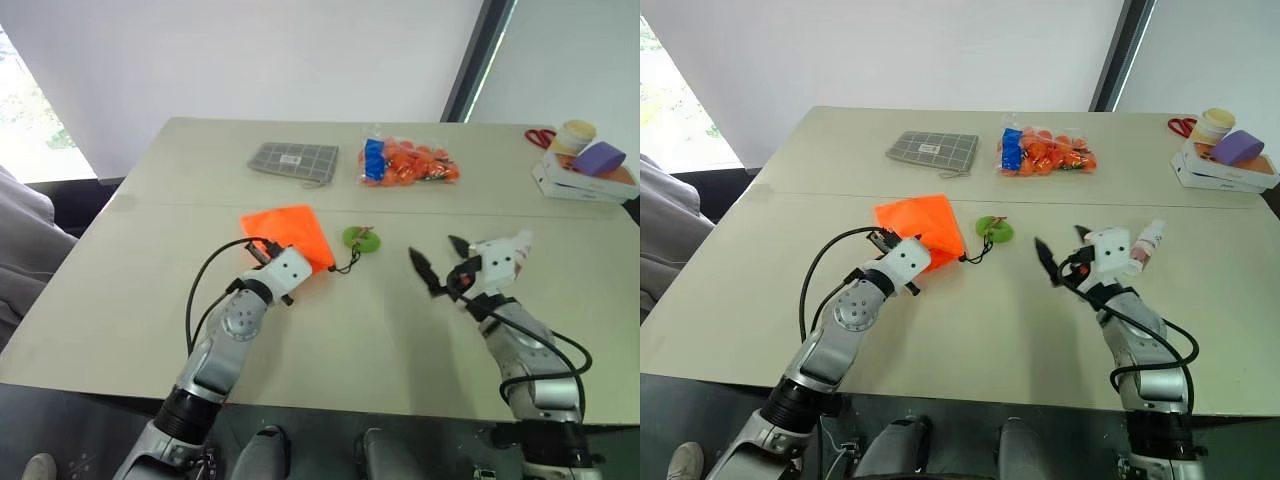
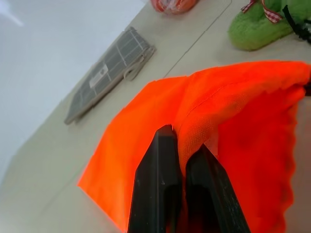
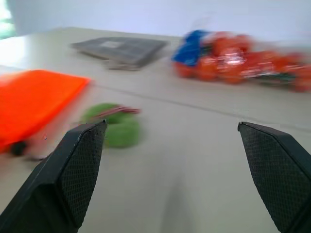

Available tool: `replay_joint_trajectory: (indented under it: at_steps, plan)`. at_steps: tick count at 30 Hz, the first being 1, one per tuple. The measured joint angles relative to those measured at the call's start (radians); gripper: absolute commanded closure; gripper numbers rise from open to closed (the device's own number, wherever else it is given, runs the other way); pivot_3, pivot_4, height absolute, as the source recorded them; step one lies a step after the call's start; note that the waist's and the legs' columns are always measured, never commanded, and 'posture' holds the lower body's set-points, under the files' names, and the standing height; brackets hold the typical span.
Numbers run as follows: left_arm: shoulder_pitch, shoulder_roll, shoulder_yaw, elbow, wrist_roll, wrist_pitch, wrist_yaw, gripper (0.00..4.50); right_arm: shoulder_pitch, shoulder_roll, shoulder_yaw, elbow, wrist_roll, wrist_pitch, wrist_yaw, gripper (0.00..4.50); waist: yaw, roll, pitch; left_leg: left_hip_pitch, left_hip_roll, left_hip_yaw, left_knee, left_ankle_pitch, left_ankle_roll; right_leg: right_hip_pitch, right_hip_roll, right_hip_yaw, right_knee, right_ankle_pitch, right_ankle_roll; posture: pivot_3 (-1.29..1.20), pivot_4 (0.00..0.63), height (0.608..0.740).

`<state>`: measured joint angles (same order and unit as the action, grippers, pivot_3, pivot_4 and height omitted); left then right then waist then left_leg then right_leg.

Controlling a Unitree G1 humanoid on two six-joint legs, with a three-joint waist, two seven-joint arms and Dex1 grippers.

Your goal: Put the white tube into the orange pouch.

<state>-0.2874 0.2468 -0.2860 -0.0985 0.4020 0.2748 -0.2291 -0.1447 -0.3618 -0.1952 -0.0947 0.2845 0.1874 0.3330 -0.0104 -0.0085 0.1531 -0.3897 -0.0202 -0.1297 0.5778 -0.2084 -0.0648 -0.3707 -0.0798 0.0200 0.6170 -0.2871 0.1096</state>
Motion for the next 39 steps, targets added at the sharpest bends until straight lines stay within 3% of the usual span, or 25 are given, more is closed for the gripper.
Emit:
replay_joint_trajectory:
  at_steps: [7,22,25,30,39]
  plan:
    - [0.000,-0.010,0.008,0.000,-0.036,0.000,-0.016,4.47,-0.061,0.015,-0.122,0.197,-0.129,0.027,-0.307,0.00,0.000,0.001,0.000,0.000,0.000,0.000,0.000,0.000,0.000,0.000,0.000,0.000,0.001,0.000,0.000,0.00,0.150,0.724]
    - [-0.018,-0.012,0.007,0.011,-0.045,-0.007,-0.024,4.47,-0.171,0.061,-0.211,0.335,-0.092,0.142,-0.476,0.00,-0.003,0.003,-0.002,0.001,0.000,0.001,0.000,0.001,0.002,0.001,0.000,0.001,0.002,0.000,0.000,0.00,0.150,0.724]
    - [-0.021,-0.012,0.007,0.011,-0.045,-0.008,-0.024,4.50,-0.162,0.068,-0.216,0.315,-0.086,0.155,-0.487,0.86,-0.004,0.004,-0.002,0.001,0.000,0.001,0.000,0.001,0.002,0.001,0.000,0.001,0.002,0.000,0.000,0.00,0.150,0.724]
    - [-0.021,-0.013,0.008,0.012,-0.049,-0.008,-0.025,4.50,-0.130,0.088,-0.213,0.269,-0.086,0.157,-0.501,3.28,-0.005,0.004,-0.002,0.001,0.000,0.001,0.000,0.001,0.002,0.001,0.000,0.001,0.003,0.000,0.000,0.00,0.150,0.724]
    - [-0.034,-0.012,0.007,0.024,-0.065,-0.020,-0.031,4.50,-0.066,0.059,-0.138,0.198,-0.131,0.141,-0.440,3.40,-0.004,0.004,-0.002,0.001,0.000,0.001,0.000,0.002,0.002,0.001,0.000,0.001,0.003,0.000,0.000,0.00,0.150,0.724]
